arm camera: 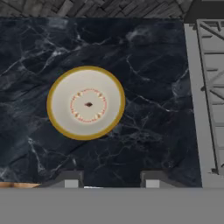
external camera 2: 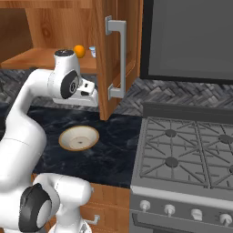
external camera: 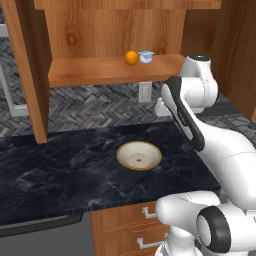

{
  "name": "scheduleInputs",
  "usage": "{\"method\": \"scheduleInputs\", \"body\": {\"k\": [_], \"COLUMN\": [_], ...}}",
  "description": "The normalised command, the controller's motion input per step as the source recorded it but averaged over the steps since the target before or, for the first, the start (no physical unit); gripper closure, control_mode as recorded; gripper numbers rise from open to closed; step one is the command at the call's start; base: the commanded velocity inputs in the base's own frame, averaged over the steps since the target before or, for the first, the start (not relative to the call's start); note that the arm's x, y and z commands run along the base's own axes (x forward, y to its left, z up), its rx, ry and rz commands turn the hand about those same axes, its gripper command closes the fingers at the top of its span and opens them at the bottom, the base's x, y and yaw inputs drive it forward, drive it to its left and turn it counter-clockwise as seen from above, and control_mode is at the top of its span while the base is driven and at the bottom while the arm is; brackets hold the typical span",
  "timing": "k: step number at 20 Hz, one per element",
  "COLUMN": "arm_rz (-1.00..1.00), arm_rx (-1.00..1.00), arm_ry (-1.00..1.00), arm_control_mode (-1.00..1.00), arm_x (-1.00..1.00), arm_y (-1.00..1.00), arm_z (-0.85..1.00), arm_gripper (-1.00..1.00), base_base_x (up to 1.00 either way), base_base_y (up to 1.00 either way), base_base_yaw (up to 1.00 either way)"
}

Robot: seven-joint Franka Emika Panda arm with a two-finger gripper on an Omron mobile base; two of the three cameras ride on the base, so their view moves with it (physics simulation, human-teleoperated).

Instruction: Pick the orange from the cabinet and place it in the bowl. Then pick the bowl and place it in the sink. Then turn on the sink facuet.

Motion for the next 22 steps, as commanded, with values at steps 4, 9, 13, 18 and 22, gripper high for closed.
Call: {"method": "scheduleInputs", "body": {"k": [4, 9, 13, 18, 22], "arm_rz": [0.0, 0.0, 0.0, 0.0, 0.02], "arm_rx": [-0.11, -0.3, -0.27, -0.09, 0.0], "arm_ry": [-0.15, -0.45, -0.44, -0.2, -0.11], "arm_control_mode": [-1.0, -1.0, -1.0, -1.0, -1.0], "arm_x": [-0.22, -0.42, -0.08, 0.27, 0.41], "arm_y": [0.19, 0.48, 0.51, 0.28, 0.12], "arm_z": [0.06, 0.51, 0.8, 0.98, 0.79], "arm_gripper": [-1.0, -1.0, -1.0, -1.0, -1.0], "base_base_x": [0.0, 0.0, 0.0, 0.0, 0.0], "base_base_y": [0.0, 0.0, 0.0, 0.0, 0.0], "base_base_yaw": [0.0, 0.0, 0.0, 0.0, 0.0]}}
